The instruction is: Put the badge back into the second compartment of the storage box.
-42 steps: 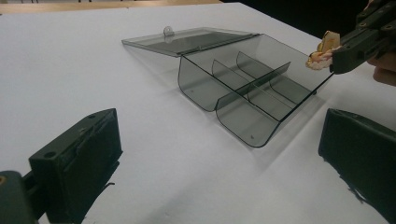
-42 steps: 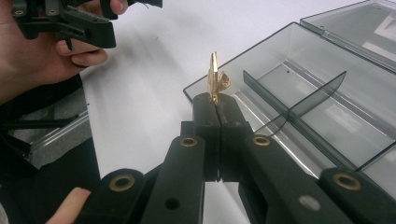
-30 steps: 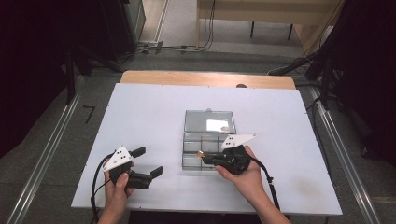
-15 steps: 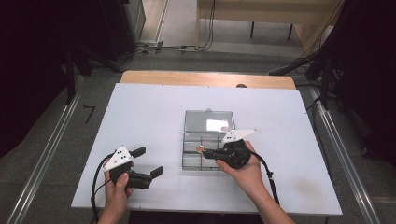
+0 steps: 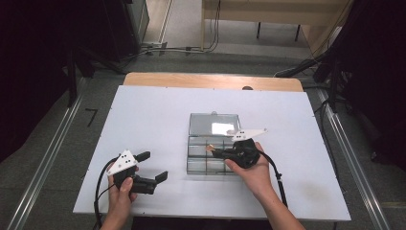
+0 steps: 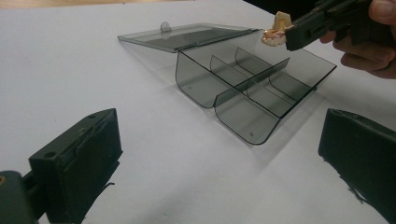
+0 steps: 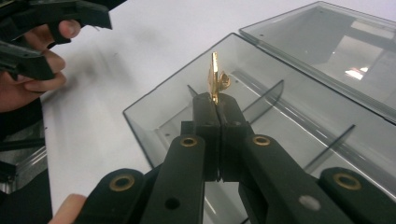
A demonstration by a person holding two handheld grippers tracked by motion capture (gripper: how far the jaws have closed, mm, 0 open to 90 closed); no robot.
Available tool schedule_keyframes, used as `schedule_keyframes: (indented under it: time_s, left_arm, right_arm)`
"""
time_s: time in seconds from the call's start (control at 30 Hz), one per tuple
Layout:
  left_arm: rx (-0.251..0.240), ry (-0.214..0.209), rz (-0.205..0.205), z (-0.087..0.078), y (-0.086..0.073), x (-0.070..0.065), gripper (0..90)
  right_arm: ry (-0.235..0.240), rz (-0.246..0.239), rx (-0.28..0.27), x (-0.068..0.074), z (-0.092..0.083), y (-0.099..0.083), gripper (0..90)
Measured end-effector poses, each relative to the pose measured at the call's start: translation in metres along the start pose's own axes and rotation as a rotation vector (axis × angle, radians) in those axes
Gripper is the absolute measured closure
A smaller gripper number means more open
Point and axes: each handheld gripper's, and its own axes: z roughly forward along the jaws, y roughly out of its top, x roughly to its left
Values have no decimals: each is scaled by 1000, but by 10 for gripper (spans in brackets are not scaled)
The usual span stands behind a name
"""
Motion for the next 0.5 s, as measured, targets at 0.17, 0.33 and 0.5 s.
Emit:
schedule_keyframes:
  time_s: [0.17,0.33,0.5]
  left_arm:
    - [3,1,2,0,0,0,0]
    - [4,2,3,0,0,-1,0]
    - [4,2,3,0,0,-1,0]
  right_arm:
    - [-7,32,10,-9,0,-2,868]
    - [-30,42,16,-14,0,-4,869]
    - [-48,49,30,-19,2,-6,869]
